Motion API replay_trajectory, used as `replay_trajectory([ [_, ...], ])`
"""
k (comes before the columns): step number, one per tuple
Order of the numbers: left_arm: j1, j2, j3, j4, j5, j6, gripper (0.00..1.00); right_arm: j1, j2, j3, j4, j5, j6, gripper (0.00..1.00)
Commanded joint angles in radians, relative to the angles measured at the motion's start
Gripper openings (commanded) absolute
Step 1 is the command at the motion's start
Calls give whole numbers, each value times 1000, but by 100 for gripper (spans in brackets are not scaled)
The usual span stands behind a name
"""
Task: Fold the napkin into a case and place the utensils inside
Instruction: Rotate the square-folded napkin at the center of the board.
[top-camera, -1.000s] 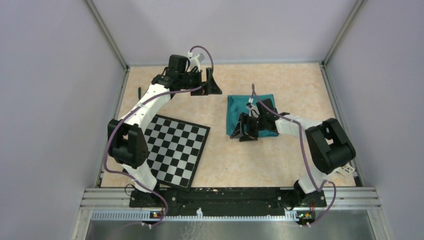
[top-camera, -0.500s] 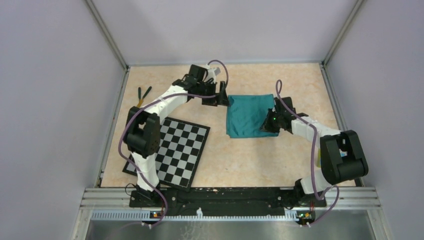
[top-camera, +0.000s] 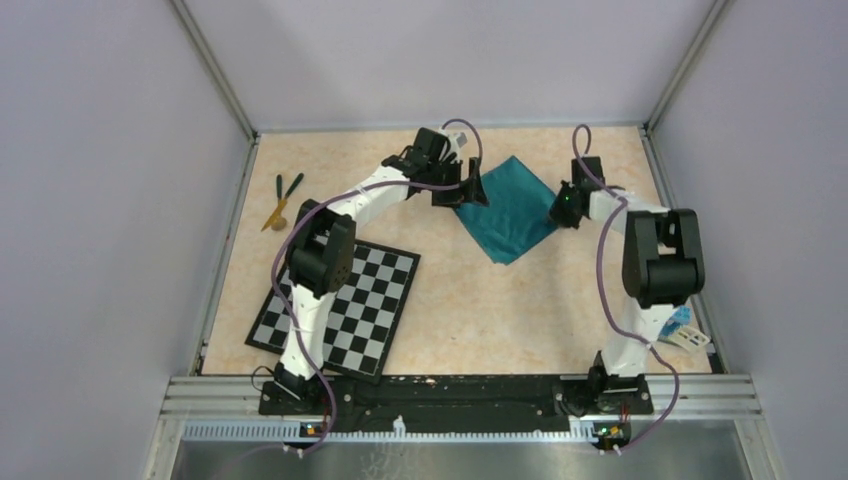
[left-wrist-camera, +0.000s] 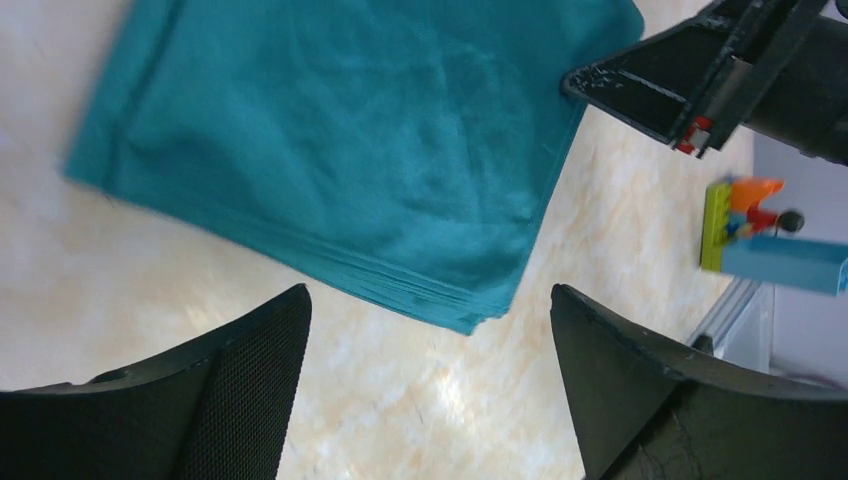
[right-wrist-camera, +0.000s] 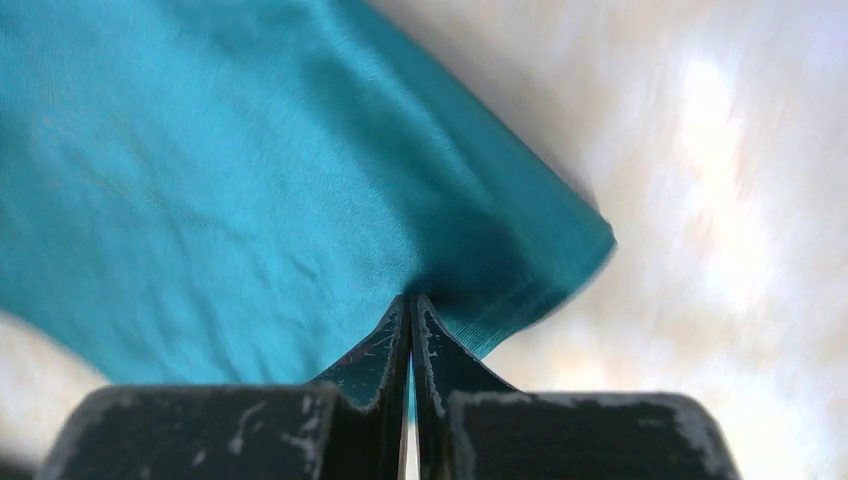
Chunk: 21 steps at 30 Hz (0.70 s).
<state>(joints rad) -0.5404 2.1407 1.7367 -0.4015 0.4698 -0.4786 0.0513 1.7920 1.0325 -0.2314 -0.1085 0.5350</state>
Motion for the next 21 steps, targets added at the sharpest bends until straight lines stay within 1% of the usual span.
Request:
replay_trajectory([
  [1,49,91,185,63,-24,-11,94,-32,228,295,-244,258,-119,0],
  [2,61,120,210,77,-20,-8,95,-31,244,360,-283,253,-144,0],
  [3,77,156,248,85,0,0,95,-31,242,399,-301,233,-169,7],
  [4,89,199,291,80,21,9,95,-30,216,404,-291,185,-189,21],
  [5,101,239,344,64,33,22,95,-29,152,381,-243,109,-197,32],
  [6,108,280,395,43,34,32,96,-26,82,327,-175,-7,-187,40],
  [7,113,315,428,38,41,39,96,-23,11,258,-101,-120,-164,46],
  [9,118,365,467,53,72,30,97,-2,-121,129,12,-246,-114,53],
  [10,117,385,478,64,84,23,97,10,-167,82,38,-277,-104,55],
  [12,116,408,474,92,83,8,98,18,-239,20,44,-306,-94,56],
  [16,115,420,444,84,32,14,96,16,-336,-50,-10,-275,-114,56],
  [19,105,404,374,94,48,8,91,16,-376,-94,-20,-275,-122,53],
  [21,86,372,305,98,35,11,87,16,-385,-114,-25,-284,-121,51],
])
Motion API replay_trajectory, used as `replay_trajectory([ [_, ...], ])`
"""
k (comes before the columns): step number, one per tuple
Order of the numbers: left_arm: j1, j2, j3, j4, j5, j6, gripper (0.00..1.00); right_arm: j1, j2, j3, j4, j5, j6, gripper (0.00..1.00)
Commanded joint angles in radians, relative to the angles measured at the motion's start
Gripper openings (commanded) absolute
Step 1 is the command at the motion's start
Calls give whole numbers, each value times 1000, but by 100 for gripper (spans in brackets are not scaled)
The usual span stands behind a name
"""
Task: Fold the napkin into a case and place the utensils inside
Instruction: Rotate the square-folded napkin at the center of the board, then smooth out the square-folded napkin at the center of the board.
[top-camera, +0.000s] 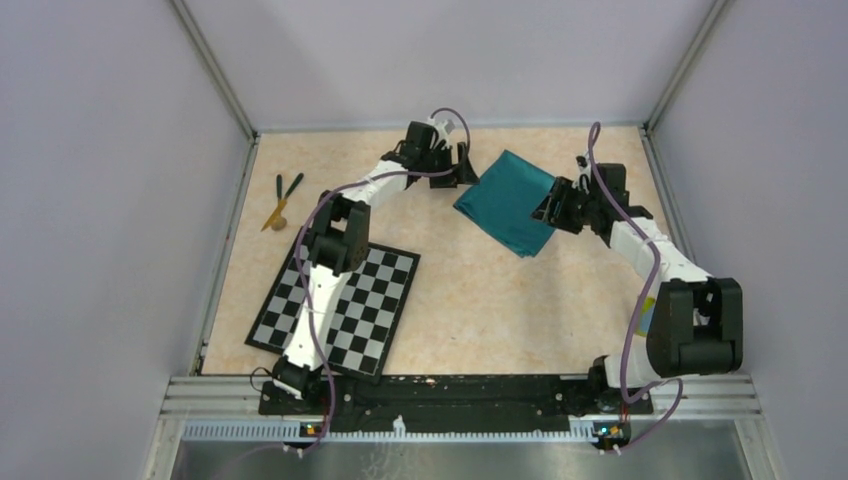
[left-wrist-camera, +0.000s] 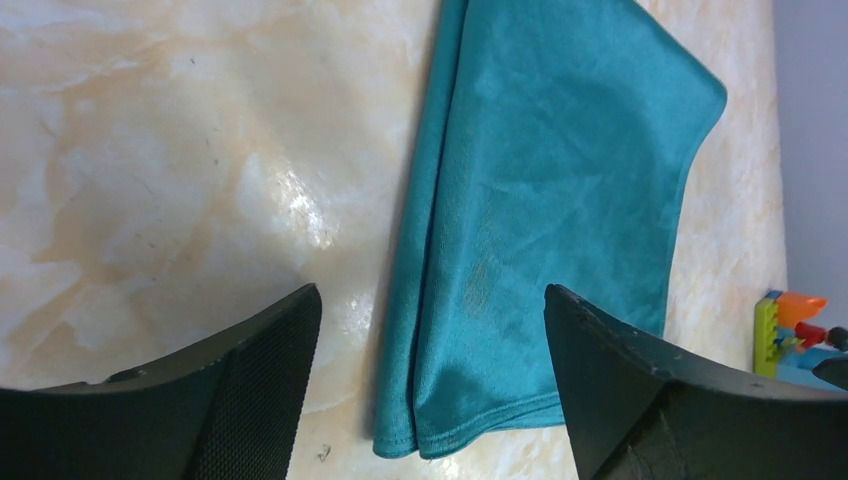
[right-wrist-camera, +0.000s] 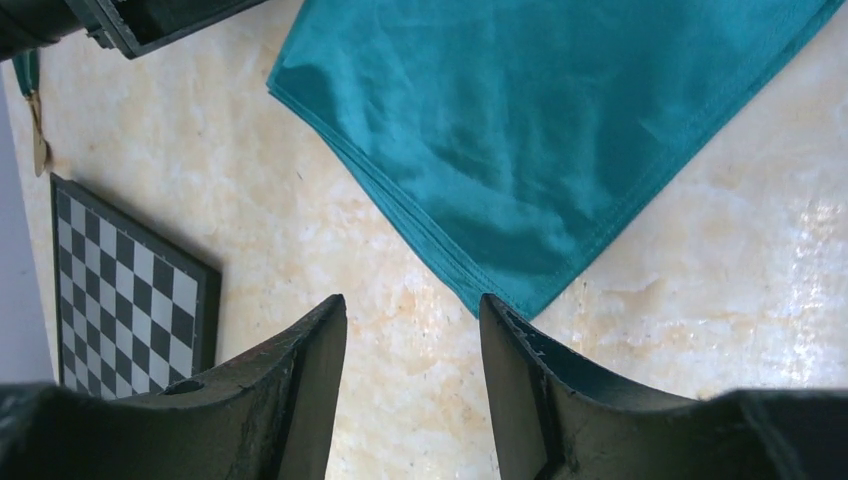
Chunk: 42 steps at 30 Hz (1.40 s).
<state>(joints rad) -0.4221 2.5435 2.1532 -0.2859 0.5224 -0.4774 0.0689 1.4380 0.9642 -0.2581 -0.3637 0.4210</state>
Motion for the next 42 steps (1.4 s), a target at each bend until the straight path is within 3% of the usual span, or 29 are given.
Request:
replay_trajectory([
  [1,-46,-54,-153,-9,-23,10,85,-1,-33,-54,0,-35,-6,50],
  [8,-171,-263,-441,-16,-64,-33,79,-8,-54,-82,-42,23,-14,46],
  [12,-198,-428,-682,74,-58,-103,79,-50,-82,-124,-51,78,-7,48],
  [14,-197,-486,-730,69,-80,-108,83,-86,-92,-149,-46,91,7,49],
  [16,-197,-517,-724,0,-143,-96,90,-112,-84,-158,-49,102,9,50],
  [19,-198,-527,-703,-51,-148,-112,88,-147,-42,-155,-44,114,18,50],
  [21,-201,-525,-725,-1,-71,-156,80,-186,-6,-155,-17,94,32,49],
  [25,-226,-509,-746,78,-15,-223,50,-278,67,-151,28,-37,45,43],
  [29,-239,-526,-752,107,-40,-250,38,-293,57,-176,55,-52,42,42],
  [35,-252,-542,-778,158,-58,-298,44,-292,55,-189,71,-62,42,40],
  [42,-264,-506,-748,173,-67,-322,39,-293,53,-196,81,-80,42,38],
])
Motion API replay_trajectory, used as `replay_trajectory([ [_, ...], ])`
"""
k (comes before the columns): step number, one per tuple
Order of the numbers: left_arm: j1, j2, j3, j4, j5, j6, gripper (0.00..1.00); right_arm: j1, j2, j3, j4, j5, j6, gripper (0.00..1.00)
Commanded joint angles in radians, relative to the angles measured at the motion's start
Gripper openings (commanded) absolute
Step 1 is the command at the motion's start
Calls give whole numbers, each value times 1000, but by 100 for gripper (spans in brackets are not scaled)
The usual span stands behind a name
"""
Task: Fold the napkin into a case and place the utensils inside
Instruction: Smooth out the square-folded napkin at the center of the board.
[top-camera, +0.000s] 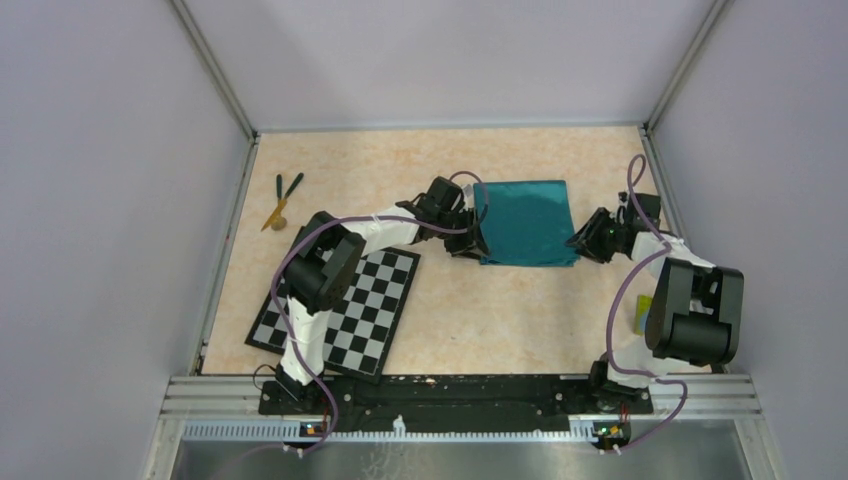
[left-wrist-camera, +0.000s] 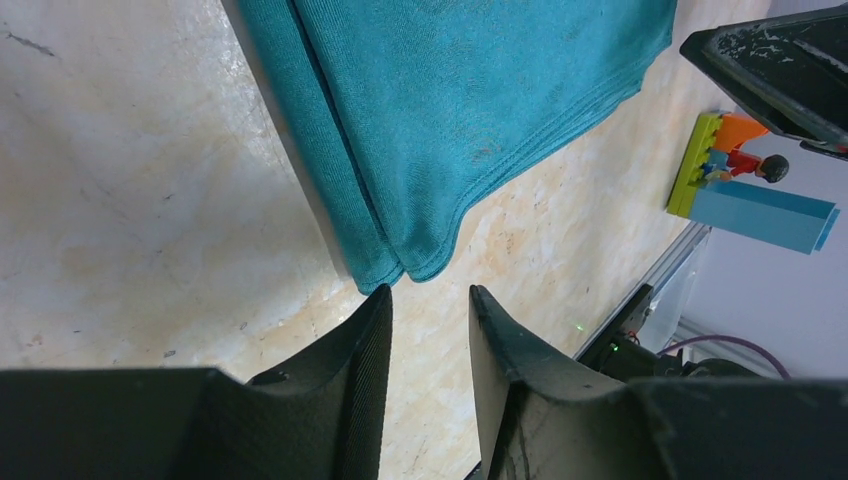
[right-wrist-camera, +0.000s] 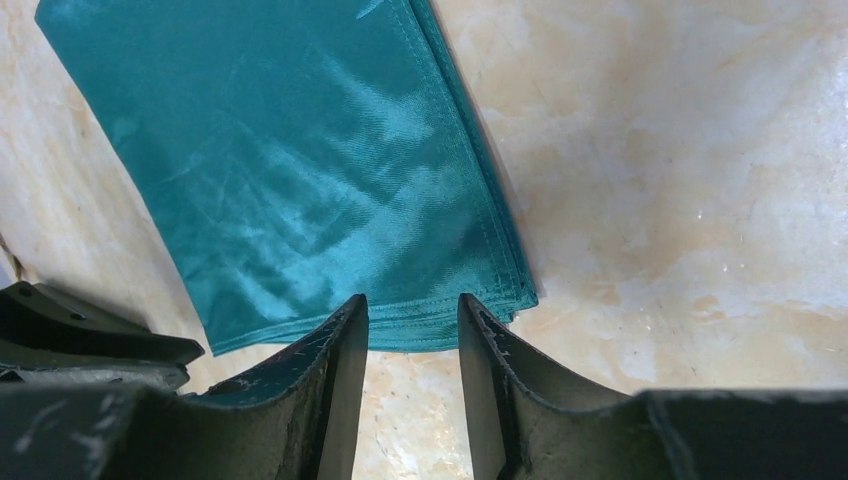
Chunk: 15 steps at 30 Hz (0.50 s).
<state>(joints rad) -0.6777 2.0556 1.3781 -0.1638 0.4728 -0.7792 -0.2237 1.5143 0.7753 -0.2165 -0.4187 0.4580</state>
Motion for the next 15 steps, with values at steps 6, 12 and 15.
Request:
replay_trajectory([
  [6,-15,7,40,47,-25,-18,36,0,-30,-14,46,-29,6,38],
  [12,-18,45,52,53,-6,-23,34,1,-27,-20,54,-34,5,37],
  [15,-20,58,56,56,-3,-20,34,0,-28,-23,57,-35,6,37],
])
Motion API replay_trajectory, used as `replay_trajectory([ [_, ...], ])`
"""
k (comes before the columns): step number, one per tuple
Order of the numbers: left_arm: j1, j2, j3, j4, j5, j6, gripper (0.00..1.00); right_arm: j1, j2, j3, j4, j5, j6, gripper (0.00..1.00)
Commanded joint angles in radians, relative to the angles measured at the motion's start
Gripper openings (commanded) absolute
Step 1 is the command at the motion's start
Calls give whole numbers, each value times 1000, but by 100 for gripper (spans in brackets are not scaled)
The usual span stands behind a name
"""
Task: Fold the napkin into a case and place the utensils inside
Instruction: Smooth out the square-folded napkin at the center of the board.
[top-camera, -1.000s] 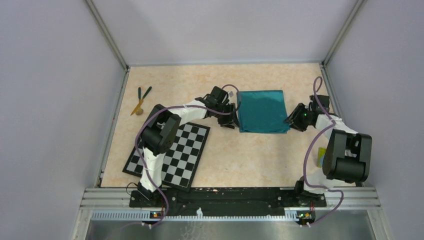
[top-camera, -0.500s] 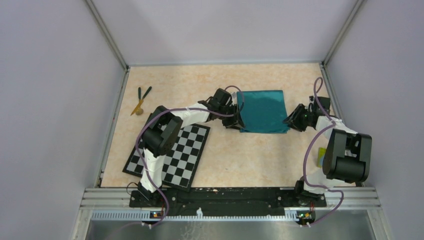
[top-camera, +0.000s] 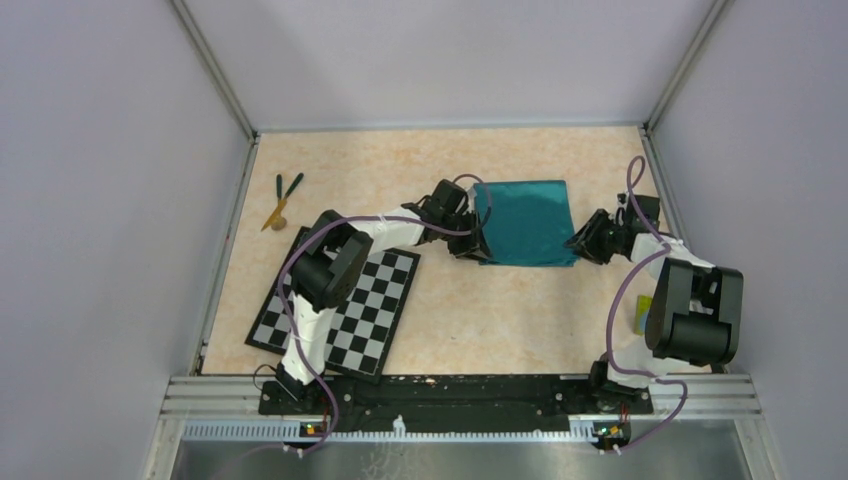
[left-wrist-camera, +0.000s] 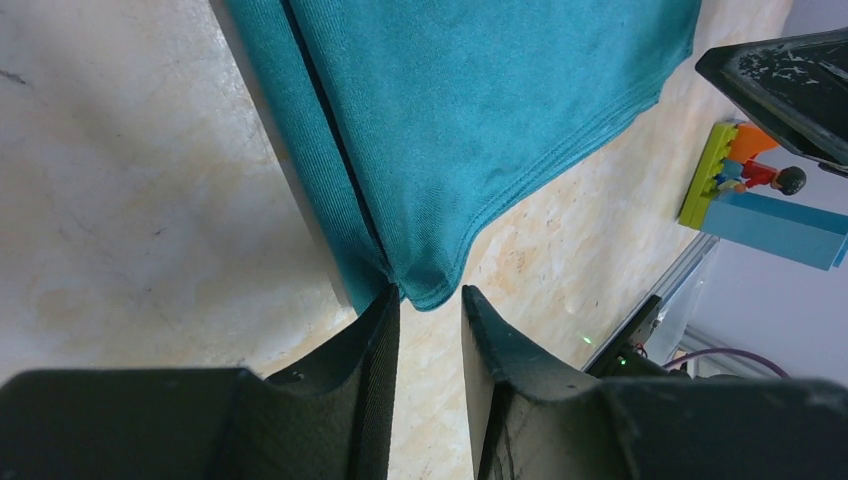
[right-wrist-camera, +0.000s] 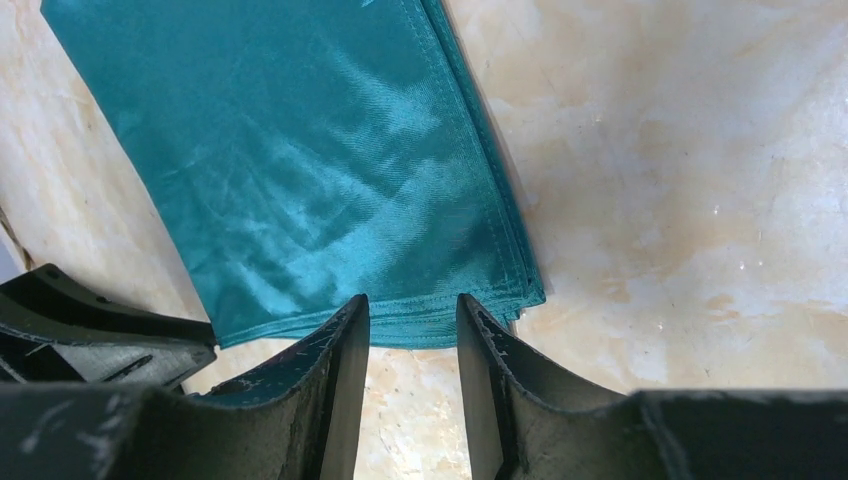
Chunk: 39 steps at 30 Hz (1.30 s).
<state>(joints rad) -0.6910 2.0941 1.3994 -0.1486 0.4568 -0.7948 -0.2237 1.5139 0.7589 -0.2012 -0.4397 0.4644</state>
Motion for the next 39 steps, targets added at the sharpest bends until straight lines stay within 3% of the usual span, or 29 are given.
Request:
replay_trajectory([
  [1,-7,20,35,40,13,-4,34,0,-26,-8,43,-16,-1,37],
  [6,-7,25,39,40,11,-1,32,0,-25,-9,46,-17,-1,37],
  [16,-8,6,62,16,4,18,4,0,-29,-13,42,-3,-7,36],
  [39,20,-79,-33,5,-11,39,0,0,-26,-25,45,28,-10,36],
])
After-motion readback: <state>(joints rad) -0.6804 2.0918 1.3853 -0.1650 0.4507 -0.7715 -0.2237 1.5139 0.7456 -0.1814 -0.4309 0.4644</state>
